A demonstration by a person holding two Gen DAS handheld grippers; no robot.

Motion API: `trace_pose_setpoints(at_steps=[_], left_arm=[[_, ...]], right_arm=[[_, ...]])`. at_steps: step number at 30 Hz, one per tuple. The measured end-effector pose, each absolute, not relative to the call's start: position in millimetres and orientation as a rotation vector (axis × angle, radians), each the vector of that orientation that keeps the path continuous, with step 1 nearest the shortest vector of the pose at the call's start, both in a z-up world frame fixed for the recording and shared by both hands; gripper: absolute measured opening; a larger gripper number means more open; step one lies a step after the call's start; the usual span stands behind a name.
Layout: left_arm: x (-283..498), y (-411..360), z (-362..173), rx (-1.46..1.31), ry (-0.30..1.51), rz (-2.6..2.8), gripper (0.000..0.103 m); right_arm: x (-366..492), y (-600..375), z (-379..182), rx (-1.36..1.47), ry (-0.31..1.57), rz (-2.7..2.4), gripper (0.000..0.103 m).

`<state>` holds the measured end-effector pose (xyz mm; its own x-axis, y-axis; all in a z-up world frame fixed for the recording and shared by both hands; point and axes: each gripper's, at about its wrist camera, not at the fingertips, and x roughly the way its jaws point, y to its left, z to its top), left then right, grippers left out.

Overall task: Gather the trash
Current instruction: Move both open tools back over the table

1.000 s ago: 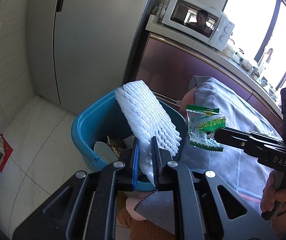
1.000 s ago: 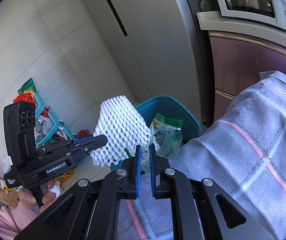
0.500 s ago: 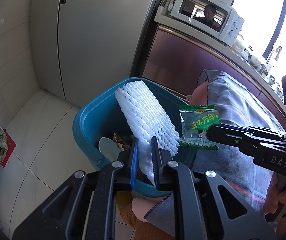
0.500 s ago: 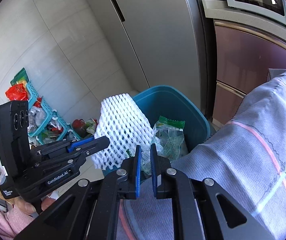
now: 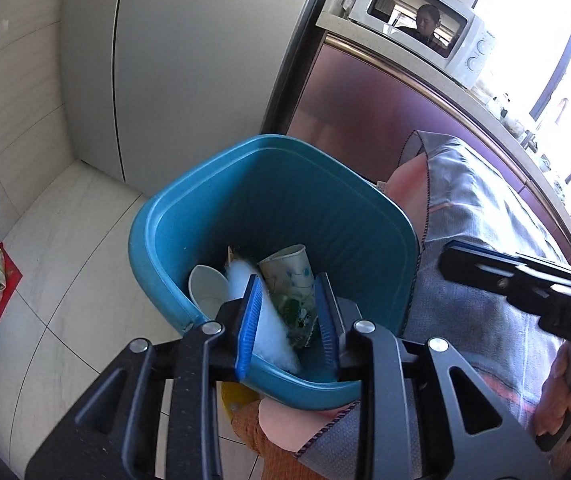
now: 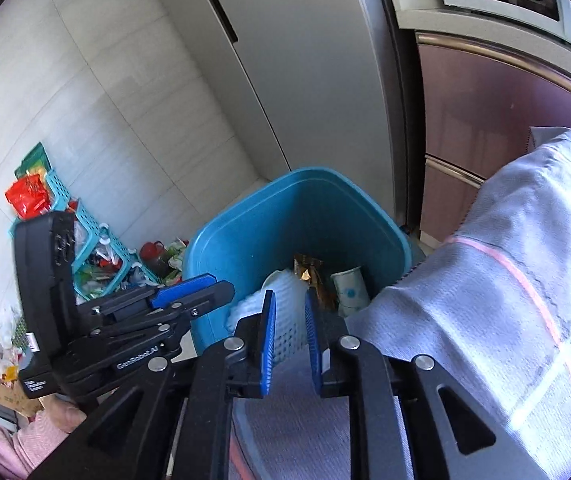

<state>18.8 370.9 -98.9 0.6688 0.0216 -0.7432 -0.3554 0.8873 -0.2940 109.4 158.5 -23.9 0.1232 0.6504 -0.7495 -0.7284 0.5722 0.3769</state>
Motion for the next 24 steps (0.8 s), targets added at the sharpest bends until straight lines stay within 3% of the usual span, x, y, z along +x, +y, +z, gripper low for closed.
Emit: trace_pose_setpoints(at_steps=[6,11,24], left_arm=[[12.5,358.8,-85.0,-0.409,0.773,0.196,0.03],[6.6,329.6,-56.4,-0.36,0.695,0.093,0.038],[55.8,161.8,-27.6,-0.216,0.709,-0.399,0.045]], right_arm=[[105.4,115.2,-5.5,-0.033,0.989,1.012,0.018],[101.2,51.6,15.7,0.026,0.919,0.955,0.032],[97.4,-164.0,28.3,0.209,0.84,0.534,0.039]])
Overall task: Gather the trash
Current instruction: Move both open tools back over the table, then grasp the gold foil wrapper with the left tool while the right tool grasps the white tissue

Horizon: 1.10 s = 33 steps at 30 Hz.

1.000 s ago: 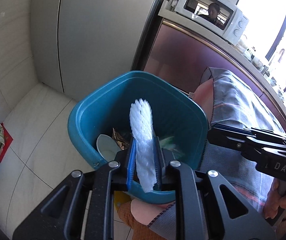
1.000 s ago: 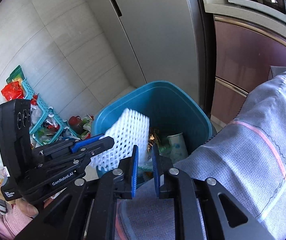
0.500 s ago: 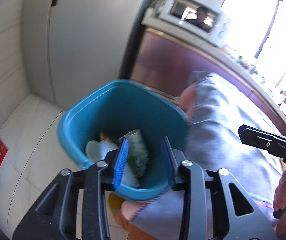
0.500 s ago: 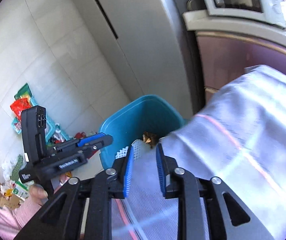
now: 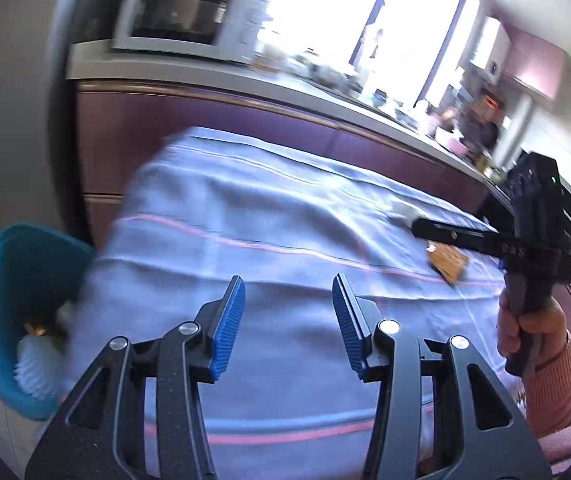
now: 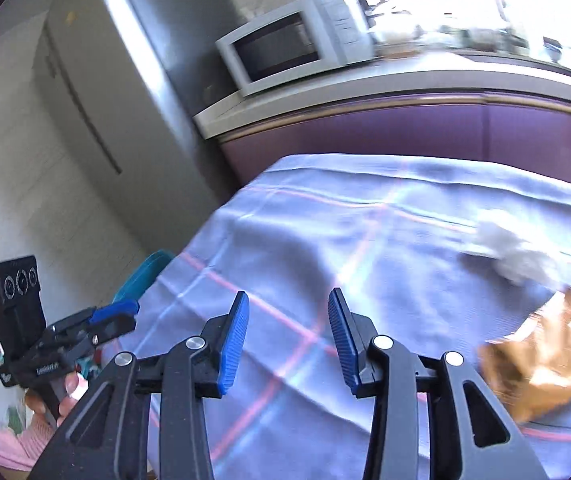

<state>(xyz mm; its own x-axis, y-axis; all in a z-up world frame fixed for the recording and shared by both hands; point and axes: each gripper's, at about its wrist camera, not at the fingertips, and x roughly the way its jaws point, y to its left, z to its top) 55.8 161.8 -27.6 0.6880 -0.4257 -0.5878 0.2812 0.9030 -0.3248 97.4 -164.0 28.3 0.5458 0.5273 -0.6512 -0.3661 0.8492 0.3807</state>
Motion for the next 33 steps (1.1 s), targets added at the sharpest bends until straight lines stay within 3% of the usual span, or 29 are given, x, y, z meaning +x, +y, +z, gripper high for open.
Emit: trace_pose_setpoints(at_steps=[17,30,33], left_arm=[[120.6,-50.0,-47.5,-0.067,0.903,-0.723,0.049],[171.9,-108.3,-71.0,-0.1,1.046,-0.697,0.053],[174.6,-111.4,-70.5,-0.113,1.048,-0.691,0.048]], right_arm=[[120.1,-289.9,22.4,0.273,0.8,0.326,0.043],[150.3,-306.2,11.9,0.306,0.822,0.333,0.044],[157.3,-306.0,9.0,0.311,0.832,0.336,0.044]])
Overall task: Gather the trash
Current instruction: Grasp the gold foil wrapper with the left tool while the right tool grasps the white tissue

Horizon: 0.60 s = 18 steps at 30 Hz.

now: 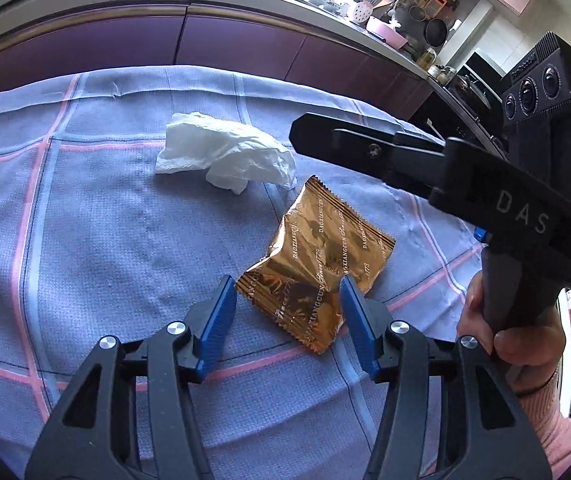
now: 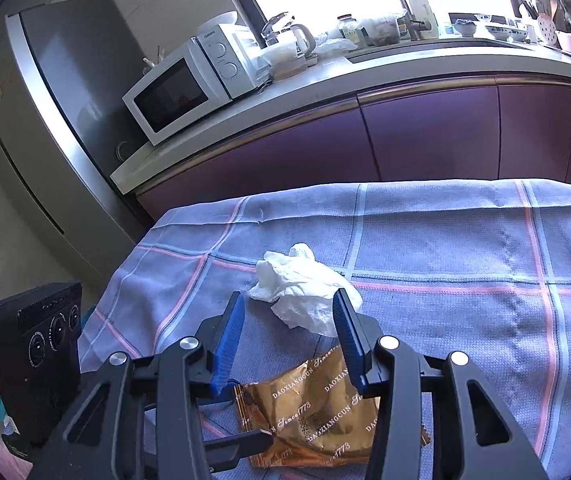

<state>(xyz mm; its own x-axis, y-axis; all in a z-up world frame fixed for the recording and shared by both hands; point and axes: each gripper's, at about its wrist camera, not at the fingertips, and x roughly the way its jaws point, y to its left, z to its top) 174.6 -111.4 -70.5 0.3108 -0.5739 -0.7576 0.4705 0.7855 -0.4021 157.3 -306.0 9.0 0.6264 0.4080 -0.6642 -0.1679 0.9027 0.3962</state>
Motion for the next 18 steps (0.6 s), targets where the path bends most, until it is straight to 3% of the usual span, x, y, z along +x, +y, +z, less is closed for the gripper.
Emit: trace_pose_setpoints(at_steps=[2,7,12,14,18], left_arm=[[175.8,-114.6,-71.9,-0.109,1.052,-0.686,0.029],[175.0,-116.5,-73.8,-0.1,1.048,-0.671,0.014],[168.7,-112.0,-68.9,-0.109,1.02,-0.682,0.009],[164.7,-108.5,-65.7,-0.104,1.007,-0.682,0.008],[153.9,-95.4,-59.0,-0.099,0.984,-0.688,0.008]], right_arm=[[161.4,-306.0,6.9,0.309,0.837,0.337,0.044],[169.4,-303.8,2.2,0.297,0.851,0.329,0.044],[177.4,-299.4,-3.9,0.265,0.87,0.305,0.044],[180.2,-295.9,-6.6,0.25,0.88,0.298,0.052],[188.4,-285.3,-14.8,0.196,0.914,0.289,0.054]])
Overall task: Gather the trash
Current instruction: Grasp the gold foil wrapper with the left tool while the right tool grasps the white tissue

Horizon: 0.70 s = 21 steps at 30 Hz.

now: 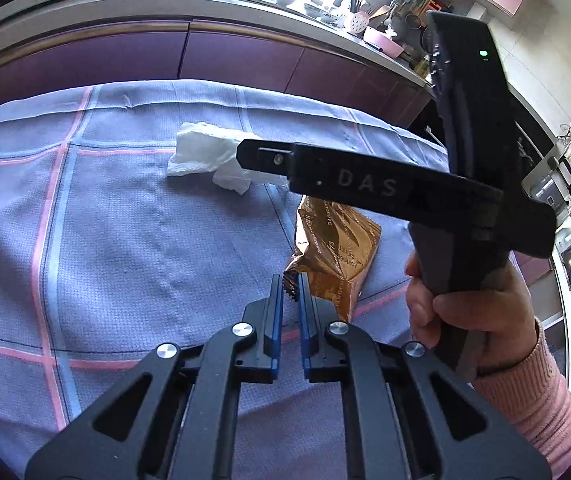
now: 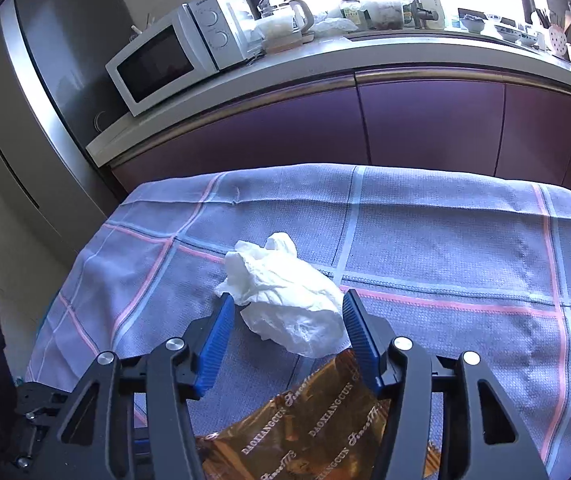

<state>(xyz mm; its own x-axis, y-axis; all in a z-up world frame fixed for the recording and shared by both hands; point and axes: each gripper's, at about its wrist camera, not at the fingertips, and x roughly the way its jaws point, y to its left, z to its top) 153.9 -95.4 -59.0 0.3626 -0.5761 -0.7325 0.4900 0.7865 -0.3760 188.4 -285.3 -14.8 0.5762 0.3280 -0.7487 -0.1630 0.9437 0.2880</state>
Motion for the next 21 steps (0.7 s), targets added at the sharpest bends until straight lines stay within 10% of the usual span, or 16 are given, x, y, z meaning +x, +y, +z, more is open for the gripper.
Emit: trace_pose_setpoints(at_steps=[3,8,21], left_arm=[[148.7,-82.2,-55.4,-0.105,0.972,-0.678,0.007],[141.4,-55.9,-52.9,-0.125,0.955,-0.651,0.006],[109.7,1.2,-42.1,-0.11,0.892,-0.572,0.005]], right_arm=[[192.9,-281.5,-21.6,0.185,0.934,0.292,0.052],[190.7,-279.3,-26.6,0.179,0.942,0.3,0.019],[152.0,-280.3,1.5,0.222,0.832,0.334,0.013]])
